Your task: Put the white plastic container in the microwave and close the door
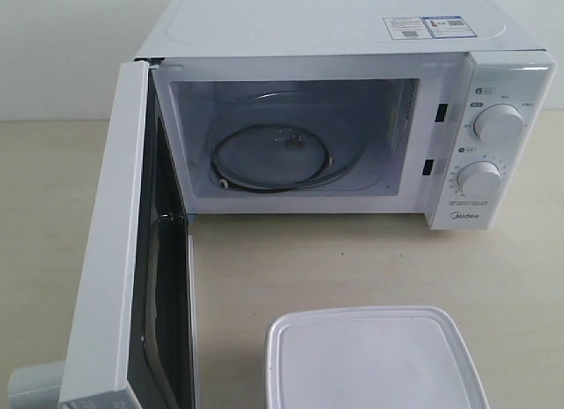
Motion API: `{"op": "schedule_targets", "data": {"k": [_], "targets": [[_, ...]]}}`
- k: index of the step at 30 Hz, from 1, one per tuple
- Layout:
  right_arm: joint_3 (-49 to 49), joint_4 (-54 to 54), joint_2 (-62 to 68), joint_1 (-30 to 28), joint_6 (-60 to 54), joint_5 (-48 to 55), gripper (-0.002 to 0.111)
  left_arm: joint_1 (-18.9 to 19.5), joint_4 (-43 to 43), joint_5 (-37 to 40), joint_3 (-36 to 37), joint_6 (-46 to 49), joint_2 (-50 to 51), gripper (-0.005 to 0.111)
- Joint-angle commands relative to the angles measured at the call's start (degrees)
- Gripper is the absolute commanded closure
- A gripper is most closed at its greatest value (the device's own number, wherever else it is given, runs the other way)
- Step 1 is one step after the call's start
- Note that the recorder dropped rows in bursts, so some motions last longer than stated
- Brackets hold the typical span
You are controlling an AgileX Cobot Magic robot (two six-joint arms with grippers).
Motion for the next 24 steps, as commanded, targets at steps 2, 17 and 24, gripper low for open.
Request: {"op": "schedule_targets", "data": {"k": [2, 17, 24], "targets": [[-1.6, 0.3, 12.3, -0.1, -2.8, -5.3, 0.109, 0.1, 0.1, 0.1, 0.2, 0.1, -0.2, 0.103], [-1.6, 0.3, 43.7, -0.1, 19.5, -28.2, 0.109, 0.1, 0.1, 0.1, 0.2, 0.1, -0.2, 0.103], [-1.6, 0.3, 44.0, -0.1, 20.7, -29.2, 0.109, 0.1, 0.1, 0.1, 0.2, 0.1, -0.2, 0.103]]}}
